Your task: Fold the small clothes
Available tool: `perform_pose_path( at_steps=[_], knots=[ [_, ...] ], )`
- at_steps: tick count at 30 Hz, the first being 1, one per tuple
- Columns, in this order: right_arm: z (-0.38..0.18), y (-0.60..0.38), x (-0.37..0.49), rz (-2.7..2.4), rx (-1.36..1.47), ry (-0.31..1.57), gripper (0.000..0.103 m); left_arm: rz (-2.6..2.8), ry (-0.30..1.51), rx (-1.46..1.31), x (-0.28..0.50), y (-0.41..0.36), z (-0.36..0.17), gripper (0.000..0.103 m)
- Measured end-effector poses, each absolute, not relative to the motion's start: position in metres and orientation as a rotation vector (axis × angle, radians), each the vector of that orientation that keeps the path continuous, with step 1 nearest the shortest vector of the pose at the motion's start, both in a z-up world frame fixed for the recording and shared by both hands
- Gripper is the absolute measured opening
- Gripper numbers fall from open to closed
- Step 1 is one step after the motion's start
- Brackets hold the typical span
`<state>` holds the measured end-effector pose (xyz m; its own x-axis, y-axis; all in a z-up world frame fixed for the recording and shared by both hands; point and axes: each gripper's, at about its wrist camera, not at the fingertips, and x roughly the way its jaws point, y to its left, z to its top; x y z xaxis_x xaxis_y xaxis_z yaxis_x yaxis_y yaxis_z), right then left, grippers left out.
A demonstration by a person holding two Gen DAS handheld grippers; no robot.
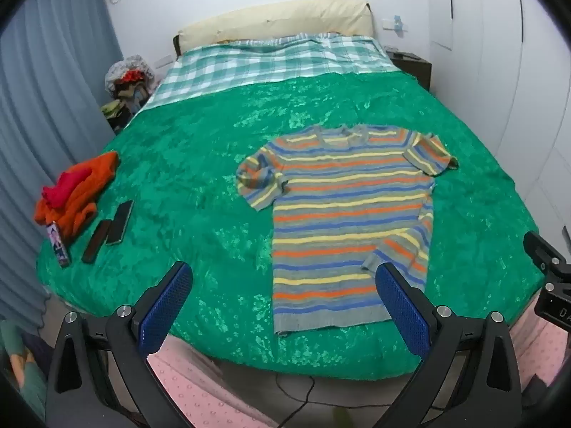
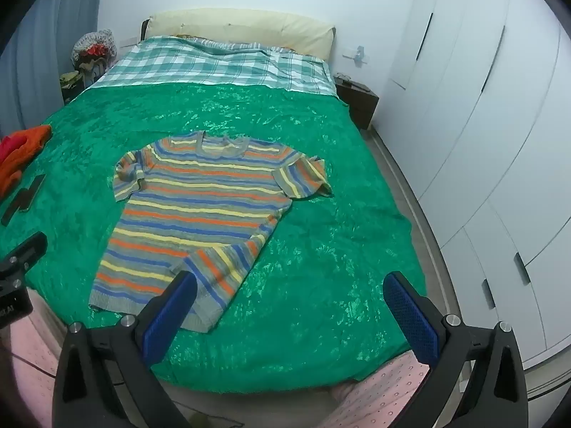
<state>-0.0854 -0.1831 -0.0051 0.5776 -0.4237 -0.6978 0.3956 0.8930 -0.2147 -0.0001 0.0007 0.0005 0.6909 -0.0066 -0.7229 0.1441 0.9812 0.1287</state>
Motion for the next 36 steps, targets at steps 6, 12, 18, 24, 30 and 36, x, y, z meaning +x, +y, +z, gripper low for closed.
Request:
perform_pose_path(
  at_steps=[6, 12, 18, 24, 30, 36],
  knots=[
    [-0.009, -0.184, -0.083, -0.478, -0.036, 0.835, 0.103, -0.076, 0.812, 0.195, -0.005, 0.006, -0.006, 0.103],
    [-0.013, -0.184, -0.082, -0.485, -0.035, 0.839, 0.103, -0.069, 0.830, 0.202, -0.003, 0.001, -0.013, 0.103],
    [-0.012, -0.184, -0.083, -0.492, -0.040, 0.843, 0.103, -0.061, 0.843, 0.195, 0.003, -0.004, -0.011, 0.103],
    [-0.011, -0.184, -0.084, -0.495, -0.044, 0.847, 0.103, -0.061, 0.844, 0.194, 0.003, -0.003, -0.012, 0.103],
    [-0.012, -0.184, -0.084, -0.496, -0.045, 0.847, 0.103, -0.061, 0.842, 0.194, 0.002, -0.002, -0.012, 0.103],
    [-0.011, -0.184, -0.084, -0.495, -0.043, 0.847, 0.103, -0.062, 0.843, 0.194, 0.002, -0.002, -0.012, 0.103]
  ],
)
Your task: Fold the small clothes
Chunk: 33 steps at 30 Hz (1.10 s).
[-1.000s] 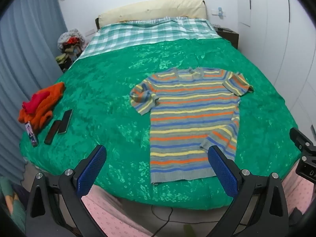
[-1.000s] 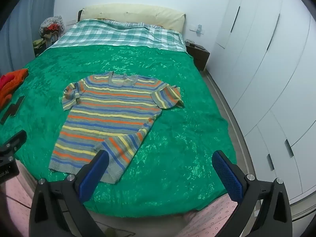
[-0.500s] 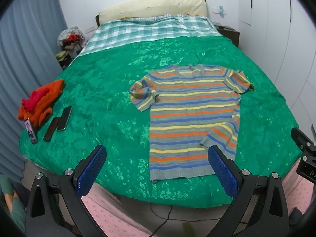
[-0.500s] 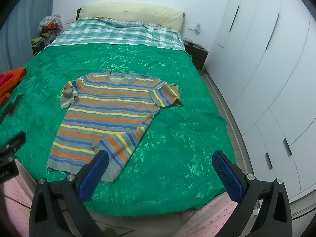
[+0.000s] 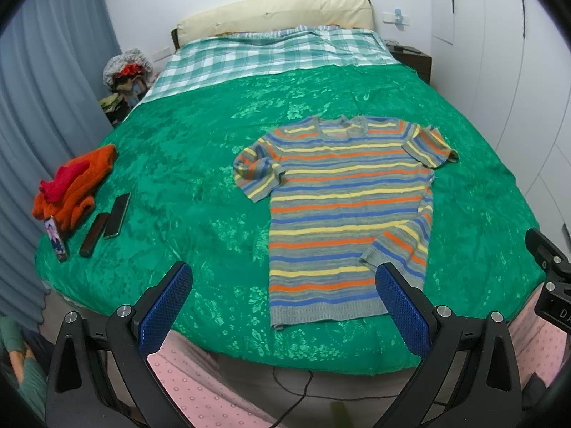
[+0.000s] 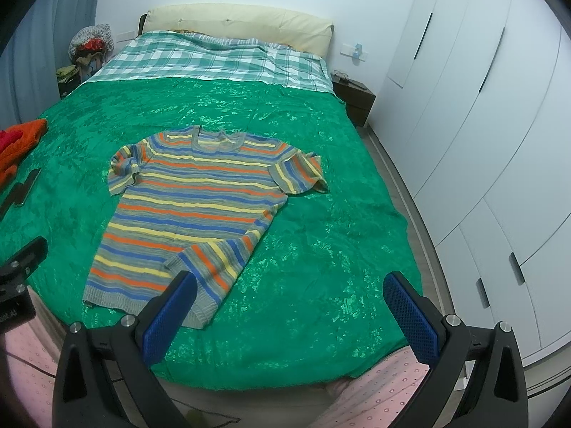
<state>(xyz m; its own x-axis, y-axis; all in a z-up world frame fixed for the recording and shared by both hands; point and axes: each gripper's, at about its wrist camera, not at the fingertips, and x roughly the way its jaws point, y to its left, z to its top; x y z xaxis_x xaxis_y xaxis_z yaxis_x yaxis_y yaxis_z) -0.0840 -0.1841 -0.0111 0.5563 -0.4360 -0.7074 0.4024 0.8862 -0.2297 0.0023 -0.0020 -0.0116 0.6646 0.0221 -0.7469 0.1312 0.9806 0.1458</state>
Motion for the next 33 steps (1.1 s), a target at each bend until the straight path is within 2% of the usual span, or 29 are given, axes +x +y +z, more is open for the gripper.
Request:
perform_pose_path(
  at_steps=[33],
  knots=[
    [-0.0131, -0.1770, -0.0845, -0.468, -0.049, 0.854, 0.103, -0.035, 0.835, 0.230, -0.0032, 0.0009, -0.0107, 0.103]
  ],
)
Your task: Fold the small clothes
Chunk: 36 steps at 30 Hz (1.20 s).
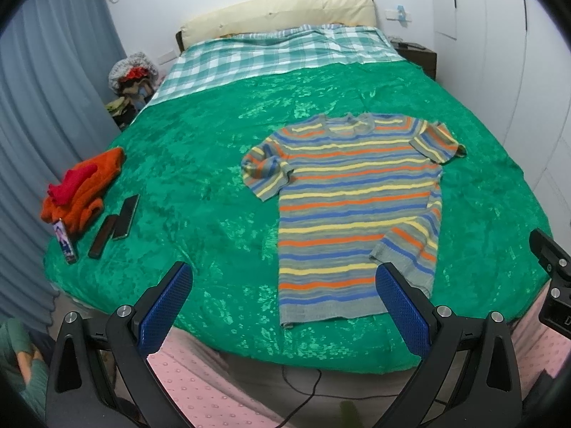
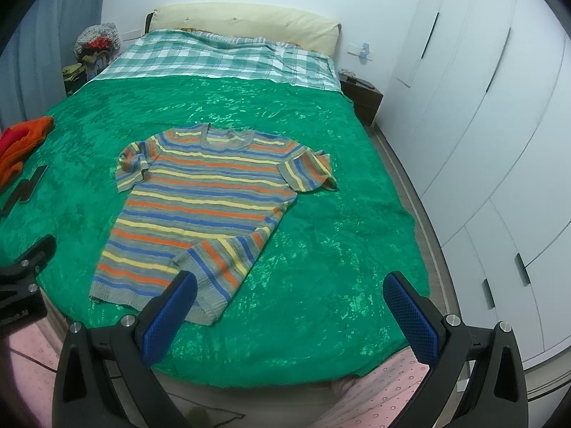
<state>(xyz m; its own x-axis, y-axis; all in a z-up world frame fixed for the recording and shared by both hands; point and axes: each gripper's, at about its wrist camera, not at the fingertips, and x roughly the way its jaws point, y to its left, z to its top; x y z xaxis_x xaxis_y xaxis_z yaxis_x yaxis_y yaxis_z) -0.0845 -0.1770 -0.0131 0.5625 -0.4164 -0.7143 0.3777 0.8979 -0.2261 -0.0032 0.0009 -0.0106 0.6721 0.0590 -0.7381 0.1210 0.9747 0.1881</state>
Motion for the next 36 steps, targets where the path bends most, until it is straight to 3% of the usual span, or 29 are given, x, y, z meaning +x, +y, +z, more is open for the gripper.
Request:
perform_pose_path(
  at_steps=[36],
  knots=[
    [-0.0144, -0.1699, -0.0837, -0.462, -0.056, 0.856, 0.103, -0.030, 0.838, 0.243, -0.0046, -0.0013, -0.0176, 0.103]
  ],
)
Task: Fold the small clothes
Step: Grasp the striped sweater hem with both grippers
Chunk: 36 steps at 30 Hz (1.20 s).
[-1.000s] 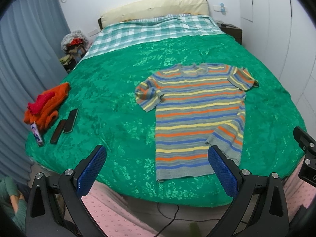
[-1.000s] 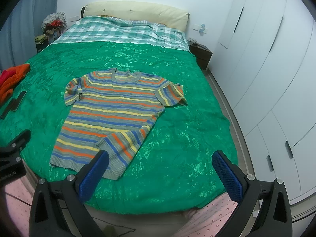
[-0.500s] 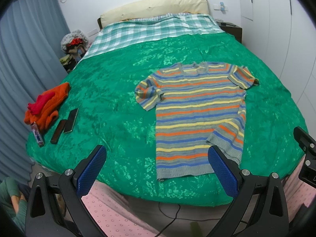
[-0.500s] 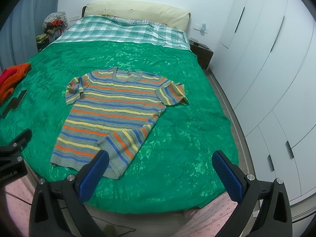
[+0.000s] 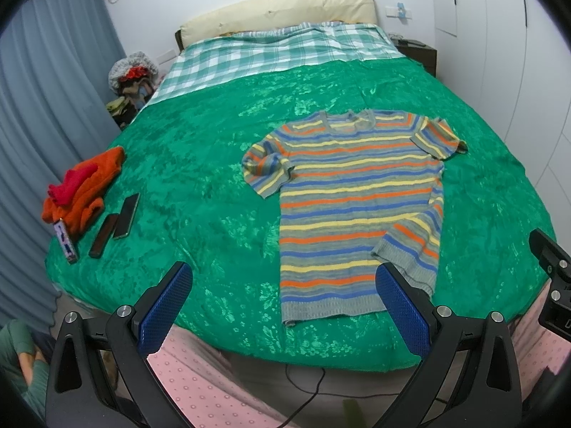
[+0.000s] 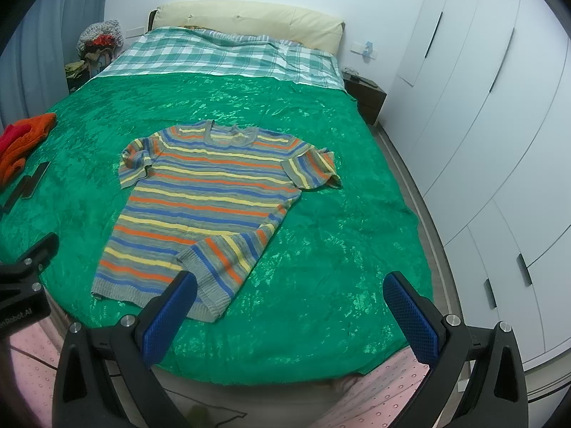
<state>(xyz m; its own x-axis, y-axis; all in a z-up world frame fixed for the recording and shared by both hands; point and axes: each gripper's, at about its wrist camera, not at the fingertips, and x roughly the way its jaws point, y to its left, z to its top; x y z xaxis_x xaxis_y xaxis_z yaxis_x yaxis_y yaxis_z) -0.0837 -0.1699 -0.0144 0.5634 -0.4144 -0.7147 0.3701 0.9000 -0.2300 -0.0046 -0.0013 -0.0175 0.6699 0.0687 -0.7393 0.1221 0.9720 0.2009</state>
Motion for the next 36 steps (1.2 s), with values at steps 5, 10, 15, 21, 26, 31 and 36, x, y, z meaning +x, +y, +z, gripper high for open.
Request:
perform_pose_path(
  at_steps=[5, 10, 15, 21, 26, 31, 36],
  knots=[
    [-0.025, -0.173, -0.083, -0.440, -0.034, 0.822, 0.103, -0.027, 0.883, 0.220, 0.015, 0.019, -0.050, 0.103],
    [-0.096, -0.196, -0.055, -0.395, -0.063, 0.876, 0.103, -0.065, 1.110, 0.110, 0.059, 0.060, -0.150, 0.101],
    [-0.168, -0.167, 0.008, -0.150, -0.036, 1.009, 0.102, -0.100, 1.203, 0.123, 0.085, 0.049, -0.214, 0.091],
    [-0.227, -0.142, 0.076, -0.070, -0.112, 1.083, 0.004, -0.146, 1.184, 0.118, 0.076, 0.042, -0.219, 0.019],
    [-0.191, -0.203, 0.015, -0.199, 0.123, 1.025, 0.002, -0.209, 1.186, 0.040, 0.063, 0.049, -0.208, 0.006],
    [-0.180, -0.283, -0.081, -0.437, 0.316, 1.064, 0.002, -0.226, 1.204, 0.021, 0.057, 0.049, -0.207, 0.007],
    [-0.202, -0.297, -0.103, -0.441, 0.411, 1.138, 0.002, -0.225, 1.216, 0.021, 0.061, 0.061, -0.209, 0.006]
  ],
)
